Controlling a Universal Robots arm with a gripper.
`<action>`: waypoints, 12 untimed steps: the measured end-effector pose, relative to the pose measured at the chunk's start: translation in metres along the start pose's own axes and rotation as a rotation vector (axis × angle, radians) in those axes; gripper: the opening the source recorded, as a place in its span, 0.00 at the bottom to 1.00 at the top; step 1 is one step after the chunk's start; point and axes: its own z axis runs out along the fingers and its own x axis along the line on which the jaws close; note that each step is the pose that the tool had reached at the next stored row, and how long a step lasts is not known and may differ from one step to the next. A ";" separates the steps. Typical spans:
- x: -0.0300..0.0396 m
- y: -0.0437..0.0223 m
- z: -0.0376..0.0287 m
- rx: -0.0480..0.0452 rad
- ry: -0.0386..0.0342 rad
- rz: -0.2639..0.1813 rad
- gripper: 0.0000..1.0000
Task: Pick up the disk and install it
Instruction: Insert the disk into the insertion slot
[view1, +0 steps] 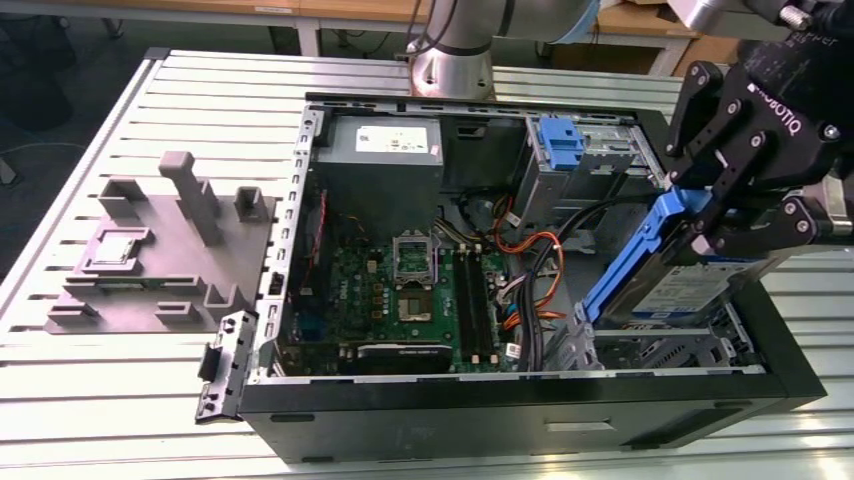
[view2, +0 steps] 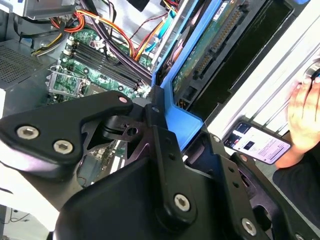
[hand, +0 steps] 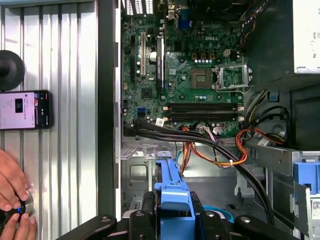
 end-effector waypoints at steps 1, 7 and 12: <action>0.0001 -0.0001 0.0010 0.0000 0.0000 0.000 0.37; 0.0007 -0.0006 0.0083 0.0000 0.0001 0.000 0.37; 0.0007 -0.0007 0.0092 0.0000 0.0001 0.000 0.37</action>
